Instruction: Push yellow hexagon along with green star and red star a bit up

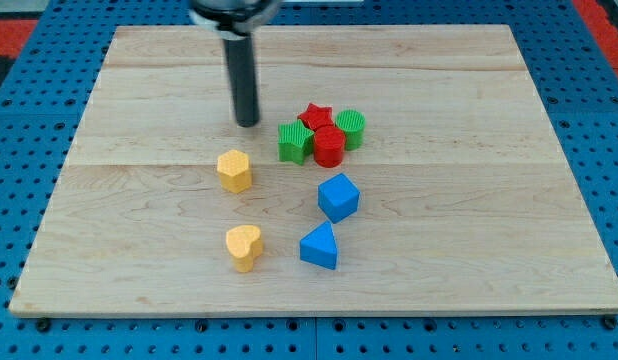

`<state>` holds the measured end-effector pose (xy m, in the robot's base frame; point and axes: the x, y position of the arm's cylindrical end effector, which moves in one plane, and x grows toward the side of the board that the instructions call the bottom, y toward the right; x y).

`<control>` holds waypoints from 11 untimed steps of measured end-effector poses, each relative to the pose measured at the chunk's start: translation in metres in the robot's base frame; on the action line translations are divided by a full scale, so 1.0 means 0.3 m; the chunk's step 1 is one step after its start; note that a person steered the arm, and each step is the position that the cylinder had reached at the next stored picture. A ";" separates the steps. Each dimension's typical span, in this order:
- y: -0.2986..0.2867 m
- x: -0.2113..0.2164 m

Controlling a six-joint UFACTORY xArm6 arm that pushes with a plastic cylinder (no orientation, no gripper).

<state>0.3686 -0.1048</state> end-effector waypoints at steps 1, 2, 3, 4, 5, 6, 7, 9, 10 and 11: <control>-0.230 0.010; -0.377 0.021; -0.391 0.053; -0.470 0.105; -0.470 0.185; -0.456 0.263; -0.209 0.298; 0.141 0.306; 0.287 0.255; 0.147 0.294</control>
